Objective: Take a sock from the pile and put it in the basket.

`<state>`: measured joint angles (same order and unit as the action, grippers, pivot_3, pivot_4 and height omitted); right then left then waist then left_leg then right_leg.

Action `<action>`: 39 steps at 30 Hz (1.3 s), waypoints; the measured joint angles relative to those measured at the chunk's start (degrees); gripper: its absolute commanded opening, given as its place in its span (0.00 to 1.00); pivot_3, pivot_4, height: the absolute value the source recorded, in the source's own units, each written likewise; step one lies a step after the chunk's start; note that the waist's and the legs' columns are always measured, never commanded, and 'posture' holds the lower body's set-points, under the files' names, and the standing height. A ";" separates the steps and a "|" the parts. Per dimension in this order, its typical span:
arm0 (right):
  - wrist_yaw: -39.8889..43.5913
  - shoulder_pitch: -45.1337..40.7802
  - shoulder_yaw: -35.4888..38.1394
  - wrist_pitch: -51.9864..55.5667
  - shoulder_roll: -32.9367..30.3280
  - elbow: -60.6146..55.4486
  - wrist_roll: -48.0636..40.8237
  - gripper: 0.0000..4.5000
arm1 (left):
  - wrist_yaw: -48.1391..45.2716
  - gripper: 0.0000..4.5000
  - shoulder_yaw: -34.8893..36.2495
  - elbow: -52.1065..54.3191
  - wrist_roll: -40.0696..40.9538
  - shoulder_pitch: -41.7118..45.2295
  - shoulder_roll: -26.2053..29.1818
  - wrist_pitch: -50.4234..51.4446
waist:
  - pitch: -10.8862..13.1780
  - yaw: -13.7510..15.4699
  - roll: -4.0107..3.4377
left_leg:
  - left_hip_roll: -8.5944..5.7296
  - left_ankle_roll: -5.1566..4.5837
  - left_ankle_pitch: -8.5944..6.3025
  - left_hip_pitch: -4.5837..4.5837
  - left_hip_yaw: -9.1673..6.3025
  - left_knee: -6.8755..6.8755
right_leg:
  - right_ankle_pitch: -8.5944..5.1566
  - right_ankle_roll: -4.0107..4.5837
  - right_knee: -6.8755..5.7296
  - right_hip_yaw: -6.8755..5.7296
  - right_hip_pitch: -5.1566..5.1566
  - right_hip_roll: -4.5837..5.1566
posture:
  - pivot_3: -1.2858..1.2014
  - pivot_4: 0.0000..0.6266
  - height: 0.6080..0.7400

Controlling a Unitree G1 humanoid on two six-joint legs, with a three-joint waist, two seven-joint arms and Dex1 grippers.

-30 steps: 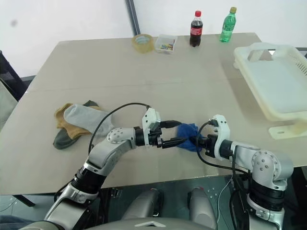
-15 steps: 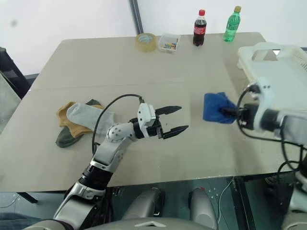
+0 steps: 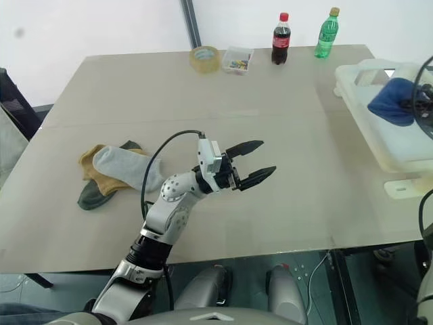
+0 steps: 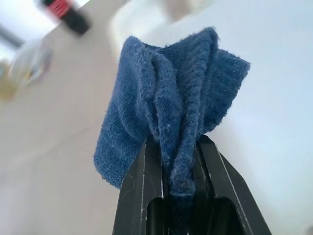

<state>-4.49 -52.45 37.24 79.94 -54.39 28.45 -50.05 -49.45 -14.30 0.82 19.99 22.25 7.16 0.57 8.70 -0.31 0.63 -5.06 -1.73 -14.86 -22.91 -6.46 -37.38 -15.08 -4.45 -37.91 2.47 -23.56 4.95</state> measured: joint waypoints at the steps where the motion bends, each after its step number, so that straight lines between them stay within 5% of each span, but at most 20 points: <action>1: -0.68 0.01 0.85 -1.97 0.59 2.18 1.32 0.07 | 0.22 0.83 -0.05 0.11 -0.17 -0.01 -0.05 0.00 | 0.00 -0.07 0.00 | 0.01 0.00 0.00 0.01 0.02 0.00 | 0.00 0.00 -0.01 0.02 0.00 -0.01 | 0.52 0.24 1.00; 11: 1.69 3.43 0.64 -19.24 4.15 11.73 11.45 0.97 | 2.32 0.83 -0.40 0.89 -0.79 -0.21 -1.05 0.31 | 0.02 -0.35 -0.14 | 0.07 -0.02 -0.01 0.05 0.18 -0.05 | 0.01 -0.02 -0.06 0.12 0.00 -0.10 | 0.52 0.24 1.00; 18: 6.33 10.08 -6.83 -19.44 3.65 -5.07 16.09 0.99 | 2.39 0.83 -0.35 0.91 -1.02 -0.30 -0.23 0.47 | 0.01 -0.32 -0.17 | 0.09 -0.03 -0.01 0.05 0.17 -0.08 | 0.02 -0.04 -0.07 0.13 -0.01 -0.12 | 0.52 0.24 1.00; 25: 9.33 13.25 -6.83 -11.83 3.02 -26.37 13.03 0.99 | 2.37 0.83 -0.17 0.95 -0.92 -0.65 0.79 0.91 | 0.00 -0.34 -0.19 | 0.14 -0.03 -0.01 0.07 0.08 -0.09 | 0.02 -0.04 -0.08 0.09 0.00 -0.17 | 0.52 0.24 1.00; 31: 24.26 33.12 -17.68 -24.19 8.57 -49.81 12.35 0.99 | 3.68 0.83 2.11 3.16 0.14 -2.68 2.61 3.77 | -0.03 -0.39 -0.10 | 0.18 -0.02 -0.01 0.07 -0.02 -0.17 | 0.02 -0.05 -0.08 0.05 0.02 -0.23 | 0.52 0.24 1.00; 39: 39.54 55.76 -22.21 -43.45 15.06 -56.68 15.21 0.99 | 8.55 0.83 8.69 12.06 2.21 -13.81 10.65 13.34 | -0.02 -0.17 -0.13 | 0.14 -0.02 -0.02 0.14 -0.04 -0.21 | 0.06 -0.12 -0.09 0.07 0.05 -0.20 | 0.52 0.24 1.00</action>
<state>35.05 3.31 15.03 36.49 -39.32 -28.23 -34.84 -40.89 -5.61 12.88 22.20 8.45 17.82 13.91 8.67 -0.48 0.50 -4.92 -1.75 -14.89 -22.77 -6.51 -37.59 -15.01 -4.57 -38.00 2.54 -23.51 4.75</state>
